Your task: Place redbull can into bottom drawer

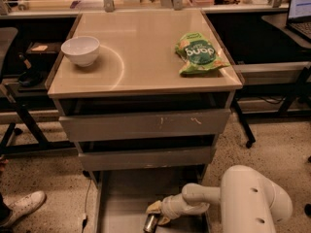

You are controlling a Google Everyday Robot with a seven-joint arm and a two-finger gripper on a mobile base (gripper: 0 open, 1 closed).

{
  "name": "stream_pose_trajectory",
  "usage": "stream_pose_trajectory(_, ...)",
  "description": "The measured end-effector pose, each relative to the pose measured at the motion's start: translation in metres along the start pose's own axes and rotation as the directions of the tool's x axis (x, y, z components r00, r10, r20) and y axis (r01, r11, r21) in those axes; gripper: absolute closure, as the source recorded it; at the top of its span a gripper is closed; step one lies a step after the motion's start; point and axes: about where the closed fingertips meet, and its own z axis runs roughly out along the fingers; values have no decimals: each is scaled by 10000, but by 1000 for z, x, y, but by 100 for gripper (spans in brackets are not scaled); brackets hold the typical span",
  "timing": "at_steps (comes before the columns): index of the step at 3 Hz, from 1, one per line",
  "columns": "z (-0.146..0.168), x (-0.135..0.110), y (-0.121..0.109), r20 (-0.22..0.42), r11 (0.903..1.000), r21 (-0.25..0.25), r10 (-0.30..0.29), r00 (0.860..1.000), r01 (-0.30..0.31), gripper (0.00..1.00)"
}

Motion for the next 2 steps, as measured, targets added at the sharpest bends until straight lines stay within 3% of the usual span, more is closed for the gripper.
stream_pose_trajectory(1, 0, 0, 0, -2, 10000, 0, 0, 10000, 0, 0)
stream_pose_trajectory(2, -3, 2, 3, -2, 10000, 0, 0, 10000, 0, 0)
